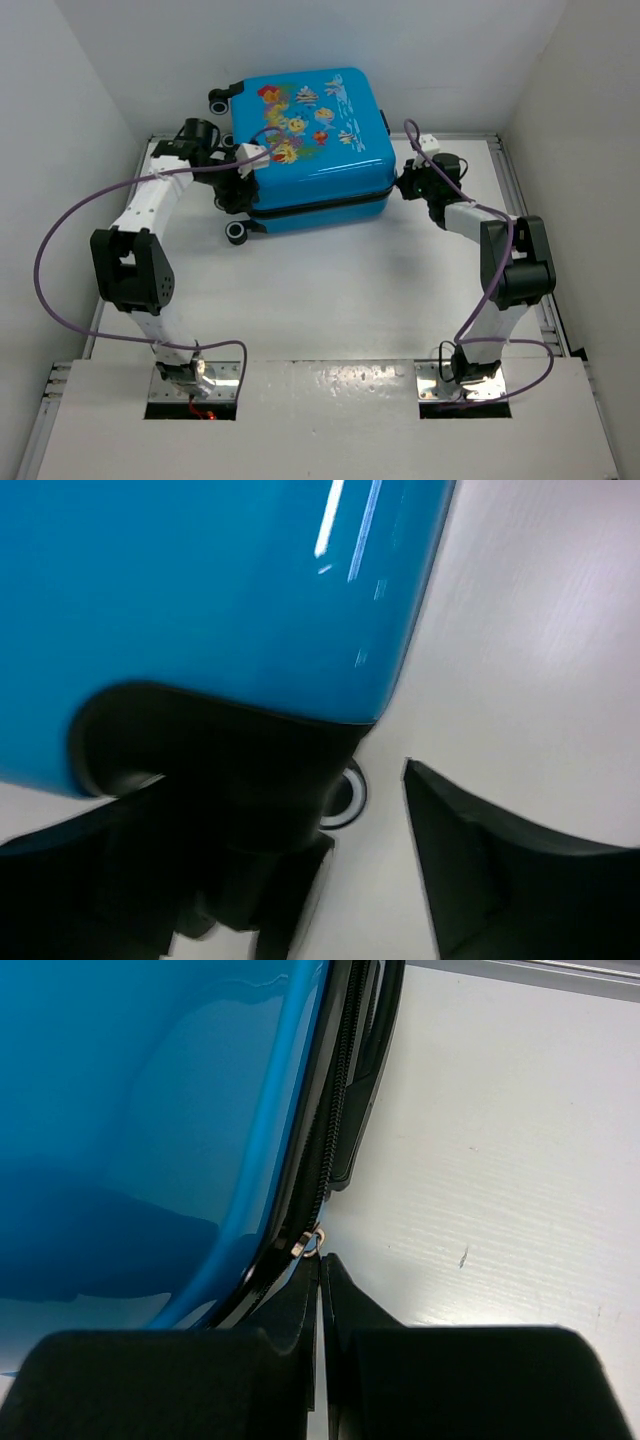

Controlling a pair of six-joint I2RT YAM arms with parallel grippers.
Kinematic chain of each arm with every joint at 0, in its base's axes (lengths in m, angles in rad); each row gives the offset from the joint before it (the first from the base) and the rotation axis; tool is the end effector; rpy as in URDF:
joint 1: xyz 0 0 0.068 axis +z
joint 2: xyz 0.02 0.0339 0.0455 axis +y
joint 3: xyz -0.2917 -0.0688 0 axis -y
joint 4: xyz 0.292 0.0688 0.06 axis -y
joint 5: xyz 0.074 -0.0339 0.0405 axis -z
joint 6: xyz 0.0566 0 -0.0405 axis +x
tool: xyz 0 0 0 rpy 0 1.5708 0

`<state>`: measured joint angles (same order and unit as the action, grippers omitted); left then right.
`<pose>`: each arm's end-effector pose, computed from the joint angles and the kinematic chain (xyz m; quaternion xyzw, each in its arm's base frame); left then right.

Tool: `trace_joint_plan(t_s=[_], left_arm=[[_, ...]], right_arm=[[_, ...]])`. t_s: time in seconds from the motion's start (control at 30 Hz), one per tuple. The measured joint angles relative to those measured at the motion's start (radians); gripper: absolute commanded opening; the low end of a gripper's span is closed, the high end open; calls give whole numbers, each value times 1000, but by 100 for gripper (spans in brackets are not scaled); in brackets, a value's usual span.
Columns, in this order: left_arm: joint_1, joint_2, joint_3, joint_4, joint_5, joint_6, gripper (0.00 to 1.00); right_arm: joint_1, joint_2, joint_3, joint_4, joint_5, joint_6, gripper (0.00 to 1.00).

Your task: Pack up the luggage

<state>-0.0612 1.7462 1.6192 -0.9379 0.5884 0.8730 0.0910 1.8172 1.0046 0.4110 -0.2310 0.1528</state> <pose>0.4241 -0.0575 0.3173 0.4820 0.7946 -0.1634 0.3309 0.4513 0.0542 0.1752 -0.0380 0.8299 0.1621 0.5324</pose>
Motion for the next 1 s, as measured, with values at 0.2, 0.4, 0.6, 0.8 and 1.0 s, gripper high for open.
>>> trace_joint_plan(t_s=[0.2, 0.4, 0.6, 0.8, 1.0], left_arm=[[-30, -1, -29, 84, -104, 9, 33], [-13, -39, -99, 165, -116, 7, 5], [13, -51, -137, 226, -84, -34, 0], [34, -1, -90, 203, -73, -40, 0], [37, 76, 2, 108, -86, -64, 0]], right_arm=[[-11, 0, 0, 3, -27, -1, 0], [-24, 0, 0, 3, -59, -23, 0], [-42, 20, 4, 24, -116, -29, 0], [-76, 147, 103, 122, -224, 13, 0], [-96, 296, 241, 216, -304, 89, 0]])
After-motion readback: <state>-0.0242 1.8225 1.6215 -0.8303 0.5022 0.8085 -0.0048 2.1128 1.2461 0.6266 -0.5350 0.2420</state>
